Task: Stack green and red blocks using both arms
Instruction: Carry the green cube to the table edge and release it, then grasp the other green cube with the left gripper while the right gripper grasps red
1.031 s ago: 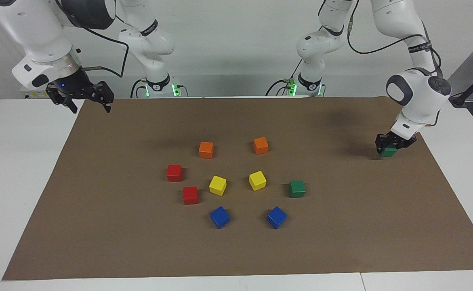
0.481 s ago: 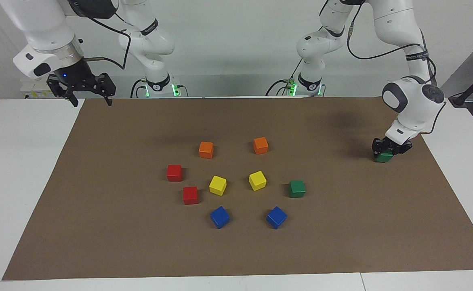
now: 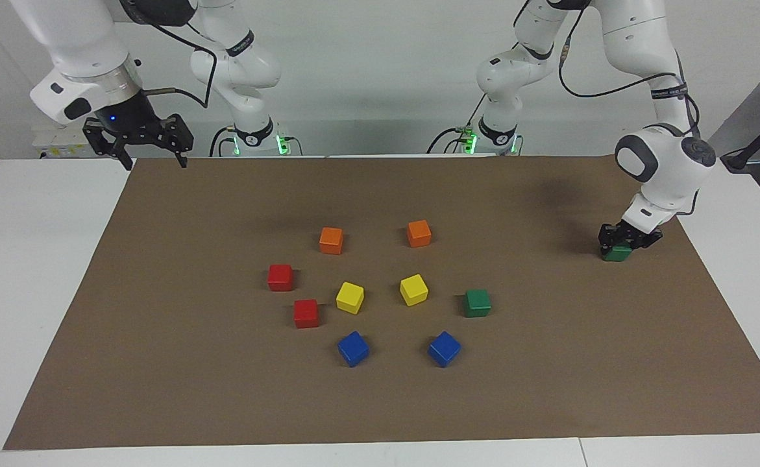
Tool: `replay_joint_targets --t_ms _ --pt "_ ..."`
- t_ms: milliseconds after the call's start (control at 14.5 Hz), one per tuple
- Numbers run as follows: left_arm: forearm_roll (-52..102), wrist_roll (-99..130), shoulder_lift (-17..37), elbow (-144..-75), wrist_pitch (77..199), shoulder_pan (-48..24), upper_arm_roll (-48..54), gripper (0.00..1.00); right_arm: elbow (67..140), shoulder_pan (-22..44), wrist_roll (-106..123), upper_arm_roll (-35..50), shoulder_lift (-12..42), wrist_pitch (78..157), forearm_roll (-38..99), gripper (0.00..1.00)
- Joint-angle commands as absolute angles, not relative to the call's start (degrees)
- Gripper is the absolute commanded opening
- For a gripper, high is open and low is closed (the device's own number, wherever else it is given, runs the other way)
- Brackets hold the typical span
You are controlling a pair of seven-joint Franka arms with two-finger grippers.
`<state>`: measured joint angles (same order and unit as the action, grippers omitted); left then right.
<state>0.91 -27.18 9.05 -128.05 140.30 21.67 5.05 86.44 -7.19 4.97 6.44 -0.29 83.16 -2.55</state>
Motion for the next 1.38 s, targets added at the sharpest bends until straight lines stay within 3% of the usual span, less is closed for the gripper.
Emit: replay_joint_targets --t_ms 0,206,481,962,1306 --pt "1.67 -30.48 9.32 -128.85 141.86 22.67 5.54 1.00 87.89 -7.21 6.94 5.36 -1.76 82.79 -1.32 1.00" --pt "1.67 -31.38 9.14 -126.58 138.45 22.33 5.54 1.00 87.89 -7.82 6.94 5.36 -1.85 82.79 -1.32 1.00" --pt "1.58 -30.94 9.23 -115.43 126.23 21.19 5.89 1.00 87.89 -7.21 6.51 5.54 -1.85 83.06 -1.32 1.00" --pt "1.67 -6.81 10.28 -101.62 115.23 3.90 5.80 1.00 90.78 -6.86 3.89 6.32 -2.11 87.26 -0.18 1.00" --pt "1.58 1.05 12.82 -99.23 116.28 -5.96 5.71 1.00 92.37 -0.89 -7.63 7.65 5.17 98.68 -0.09 1.00"
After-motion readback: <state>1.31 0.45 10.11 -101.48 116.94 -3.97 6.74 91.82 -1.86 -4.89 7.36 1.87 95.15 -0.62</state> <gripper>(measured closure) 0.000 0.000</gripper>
